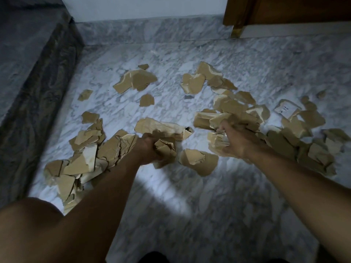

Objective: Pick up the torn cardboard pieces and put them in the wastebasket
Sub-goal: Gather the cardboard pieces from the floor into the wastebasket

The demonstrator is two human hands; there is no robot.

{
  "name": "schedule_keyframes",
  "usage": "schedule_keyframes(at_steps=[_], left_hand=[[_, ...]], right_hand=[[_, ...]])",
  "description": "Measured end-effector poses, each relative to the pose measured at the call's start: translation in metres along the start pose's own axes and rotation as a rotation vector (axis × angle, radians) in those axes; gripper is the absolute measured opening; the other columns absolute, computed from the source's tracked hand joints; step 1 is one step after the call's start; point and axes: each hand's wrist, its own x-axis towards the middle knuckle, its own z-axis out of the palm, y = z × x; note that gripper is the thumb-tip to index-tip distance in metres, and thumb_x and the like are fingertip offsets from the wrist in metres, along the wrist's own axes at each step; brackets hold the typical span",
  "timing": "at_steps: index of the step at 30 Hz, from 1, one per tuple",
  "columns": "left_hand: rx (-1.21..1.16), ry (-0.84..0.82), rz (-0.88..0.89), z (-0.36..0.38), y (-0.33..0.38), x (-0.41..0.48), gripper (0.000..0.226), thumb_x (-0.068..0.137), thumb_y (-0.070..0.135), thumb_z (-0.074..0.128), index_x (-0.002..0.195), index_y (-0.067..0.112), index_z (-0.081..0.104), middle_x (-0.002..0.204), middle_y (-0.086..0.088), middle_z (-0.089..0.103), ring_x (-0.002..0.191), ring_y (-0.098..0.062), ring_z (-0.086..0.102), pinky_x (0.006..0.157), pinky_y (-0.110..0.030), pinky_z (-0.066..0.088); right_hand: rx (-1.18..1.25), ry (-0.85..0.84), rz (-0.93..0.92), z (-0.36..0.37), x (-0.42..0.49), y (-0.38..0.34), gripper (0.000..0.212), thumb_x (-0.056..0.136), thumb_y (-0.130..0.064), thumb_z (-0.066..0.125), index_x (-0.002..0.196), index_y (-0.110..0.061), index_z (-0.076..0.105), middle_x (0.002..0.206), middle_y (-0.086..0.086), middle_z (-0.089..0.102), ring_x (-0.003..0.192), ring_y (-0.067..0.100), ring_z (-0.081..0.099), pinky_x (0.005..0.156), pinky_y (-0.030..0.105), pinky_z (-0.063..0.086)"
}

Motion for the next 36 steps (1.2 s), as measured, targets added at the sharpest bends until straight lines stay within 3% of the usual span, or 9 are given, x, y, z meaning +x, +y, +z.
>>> schedule_keyframes(at_steps=[4,11,16,20,22,27,30,33,36], left_hand=[[0.092,0.042,0.004,0.019,0.005,0.004,0.075,0.060,0.045,0.068,0.133,0.037,0.055,0.132,-0.002,0.055,0.114,-0.026,0.061,0.097,-0.036,0.051],[0.171,0.116,-0.004,0.027,0.011,-0.002,0.073,0.069,0.041,0.070,0.138,0.028,0.050,0.135,-0.013,0.041,0.113,-0.032,0.054,0.094,-0.042,0.051],[0.284,0.177,0.015,0.033,0.011,-0.009,0.091,0.067,0.045,0.080,0.145,0.019,0.040,0.137,-0.011,0.036,0.113,-0.034,0.051,0.093,-0.042,0.049],[0.402,0.228,0.013,0.035,0.011,-0.020,0.086,0.066,0.063,0.075,0.134,0.019,0.046,0.131,-0.010,0.039,0.117,-0.031,0.044,0.092,-0.048,0.048],[0.297,0.215,0.034,0.036,0.005,-0.024,0.081,0.066,0.060,0.076,0.131,0.019,0.049,0.123,-0.011,0.043,0.108,-0.031,0.052,0.090,-0.046,0.050],[-0.061,0.163,0.051,0.030,-0.010,-0.038,0.075,0.059,0.057,0.078,0.125,0.032,0.053,0.112,0.004,0.065,0.098,-0.018,0.065,0.083,-0.039,0.056],[-0.238,0.226,-0.041,0.017,-0.010,-0.044,0.057,0.057,0.044,0.082,0.103,0.035,0.049,0.098,0.010,0.070,0.089,-0.016,0.067,0.077,-0.041,0.058],[-0.297,0.276,-0.106,-0.007,-0.003,-0.044,0.065,0.059,0.040,0.083,0.105,0.036,0.037,0.097,0.006,0.068,0.090,-0.022,0.067,0.079,-0.041,0.056],[-0.269,0.223,-0.091,-0.021,0.001,-0.042,0.081,0.060,0.038,0.085,0.114,0.025,0.027,0.091,0.004,0.065,0.089,-0.025,0.066,0.081,-0.041,0.054]], right_hand=[[-0.170,-0.025,0.024,0.046,-0.017,0.008,0.061,0.088,-0.032,0.067,0.137,-0.037,0.031,0.131,0.000,0.062,0.111,0.029,0.062,0.086,0.040,0.049],[-0.070,-0.056,0.184,0.059,-0.011,0.006,0.040,0.091,-0.029,0.062,0.130,-0.022,0.053,0.125,0.007,0.064,0.114,0.028,0.062,0.094,0.038,0.051],[0.325,0.067,0.218,0.007,0.021,-0.017,0.067,0.069,-0.038,0.087,0.128,-0.025,0.057,0.123,0.004,0.064,0.109,0.029,0.063,0.085,0.033,0.051],[0.419,-0.147,0.136,0.025,0.029,-0.056,0.086,0.058,-0.043,0.093,0.132,-0.019,0.056,0.127,0.003,0.060,0.119,0.024,0.058,0.088,0.027,0.047],[0.267,-0.210,0.114,0.058,0.022,-0.066,0.085,0.061,-0.047,0.089,0.135,-0.023,0.053,0.131,0.005,0.059,0.121,0.027,0.056,0.090,0.032,0.049],[0.039,0.056,0.063,0.097,-0.001,-0.074,0.068,0.073,-0.054,0.076,0.128,-0.024,0.048,0.127,0.002,0.054,0.120,0.028,0.052,0.096,0.044,0.041],[0.274,-0.022,0.060,0.090,0.001,-0.069,0.066,0.072,-0.037,0.084,0.122,-0.025,0.043,0.122,0.004,0.062,0.113,0.027,0.060,0.087,0.040,0.052],[0.535,-0.007,0.151,0.063,0.011,-0.059,0.081,0.064,-0.028,0.092,0.129,-0.021,0.043,0.129,0.004,0.058,0.116,0.025,0.058,0.088,0.031,0.048],[0.380,-0.124,0.090,0.030,0.026,-0.049,0.091,0.060,-0.031,0.095,0.137,-0.014,0.050,0.132,0.003,0.059,0.120,0.024,0.057,0.086,0.026,0.043]])
